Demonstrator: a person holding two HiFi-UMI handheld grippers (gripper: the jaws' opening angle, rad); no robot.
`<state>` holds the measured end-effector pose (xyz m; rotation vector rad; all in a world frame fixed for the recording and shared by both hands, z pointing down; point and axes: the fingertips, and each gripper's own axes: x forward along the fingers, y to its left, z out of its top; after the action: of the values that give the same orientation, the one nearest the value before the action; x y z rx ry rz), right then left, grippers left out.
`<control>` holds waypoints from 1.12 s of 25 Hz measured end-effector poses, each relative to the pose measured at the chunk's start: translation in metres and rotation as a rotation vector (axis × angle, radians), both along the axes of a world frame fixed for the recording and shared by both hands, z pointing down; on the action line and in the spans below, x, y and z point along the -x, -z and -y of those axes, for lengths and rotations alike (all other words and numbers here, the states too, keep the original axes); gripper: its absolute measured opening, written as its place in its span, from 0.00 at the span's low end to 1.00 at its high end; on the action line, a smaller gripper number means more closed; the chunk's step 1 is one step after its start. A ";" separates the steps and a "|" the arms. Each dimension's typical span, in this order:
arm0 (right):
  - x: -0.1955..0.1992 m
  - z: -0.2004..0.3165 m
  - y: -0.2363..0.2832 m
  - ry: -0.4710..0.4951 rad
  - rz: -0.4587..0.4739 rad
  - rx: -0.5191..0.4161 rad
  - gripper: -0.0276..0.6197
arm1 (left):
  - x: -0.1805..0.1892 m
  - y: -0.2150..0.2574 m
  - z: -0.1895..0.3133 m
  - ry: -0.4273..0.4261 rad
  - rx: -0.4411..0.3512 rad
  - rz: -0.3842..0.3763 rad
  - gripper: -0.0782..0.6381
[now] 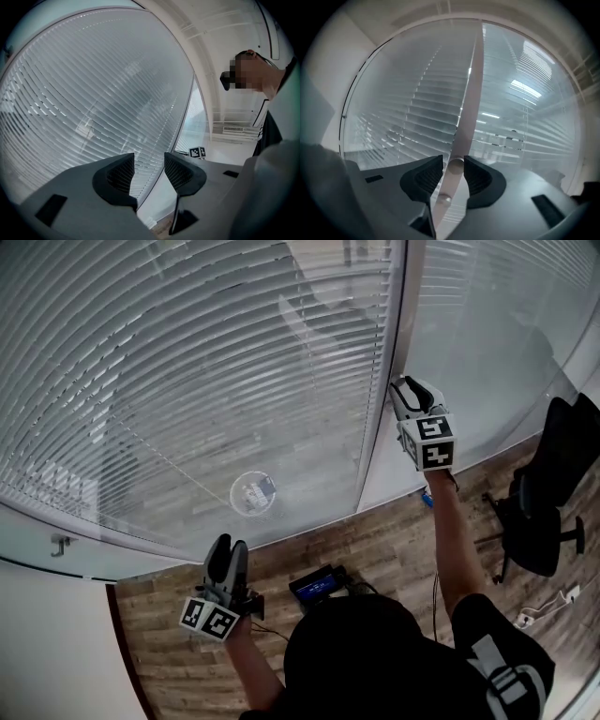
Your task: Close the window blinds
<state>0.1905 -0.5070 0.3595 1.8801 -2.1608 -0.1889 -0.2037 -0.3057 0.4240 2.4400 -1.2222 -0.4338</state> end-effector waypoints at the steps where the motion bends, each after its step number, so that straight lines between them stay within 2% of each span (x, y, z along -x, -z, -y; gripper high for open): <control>1: 0.000 0.001 0.000 -0.016 -0.045 0.001 0.24 | -0.001 0.000 0.000 0.000 -0.001 0.000 0.39; 4: -0.002 0.005 -0.001 -0.062 -0.163 0.009 0.24 | 0.001 0.000 -0.002 0.007 -0.001 -0.001 0.39; 9: -0.005 0.008 -0.004 -0.086 -0.218 0.038 0.23 | 0.005 0.000 -0.002 0.018 0.001 -0.001 0.39; 12: -0.006 0.010 -0.008 -0.091 -0.211 0.056 0.24 | 0.005 0.000 -0.002 0.020 0.002 -0.001 0.39; 14: -0.007 0.010 -0.010 -0.082 -0.147 0.062 0.23 | 0.005 0.000 -0.003 0.021 0.003 0.000 0.39; 16: -0.009 0.011 -0.010 -0.063 -0.027 0.068 0.23 | 0.006 -0.001 -0.003 0.022 0.005 0.001 0.39; 19: -0.013 0.012 -0.012 -0.033 0.223 0.094 0.23 | 0.005 -0.001 -0.003 0.020 0.005 0.004 0.39; 25: -0.019 0.014 -0.013 0.075 0.918 0.157 0.23 | 0.004 -0.001 0.000 0.017 0.007 0.005 0.39; 26: -0.019 0.014 -0.013 0.091 0.998 0.163 0.23 | 0.004 -0.001 0.000 0.016 0.007 0.005 0.39; 28: -0.018 0.014 -0.014 0.113 1.098 0.171 0.23 | 0.003 -0.002 0.000 0.013 0.007 0.003 0.39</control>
<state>0.2088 -0.5212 0.3731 1.9683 -2.7411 1.2392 -0.2071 -0.3059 0.4257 2.4290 -1.2400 -0.4288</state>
